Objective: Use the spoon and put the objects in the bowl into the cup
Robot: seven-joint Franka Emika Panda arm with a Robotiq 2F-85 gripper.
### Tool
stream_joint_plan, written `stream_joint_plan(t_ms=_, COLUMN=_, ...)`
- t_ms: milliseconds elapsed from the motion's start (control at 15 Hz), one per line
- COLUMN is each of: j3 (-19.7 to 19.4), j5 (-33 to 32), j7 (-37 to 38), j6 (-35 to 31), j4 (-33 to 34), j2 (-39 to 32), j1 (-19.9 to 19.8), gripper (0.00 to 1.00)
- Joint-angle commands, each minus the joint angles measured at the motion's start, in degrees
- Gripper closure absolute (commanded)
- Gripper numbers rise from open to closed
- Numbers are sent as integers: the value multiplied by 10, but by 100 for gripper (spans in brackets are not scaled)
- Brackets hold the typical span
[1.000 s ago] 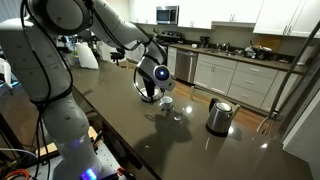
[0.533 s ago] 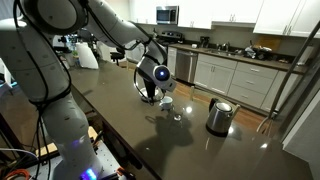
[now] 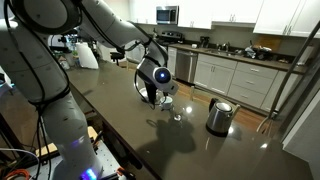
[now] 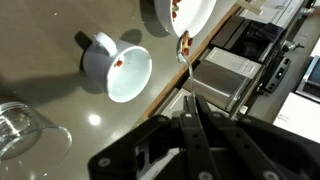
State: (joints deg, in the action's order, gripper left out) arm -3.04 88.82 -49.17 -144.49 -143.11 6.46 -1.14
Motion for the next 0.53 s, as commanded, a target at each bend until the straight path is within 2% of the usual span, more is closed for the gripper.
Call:
stream_joint_plan(t_ms=0, j3=0, j5=-25, j7=24, j6=-8, j4=-13, j2=18, j1=-15, gripper=95)
stream_joint_plan(t_ms=467, j3=-12, j5=-69, j7=46, j6=-25, j4=-1, j2=2, j1=-30, gripper=95)
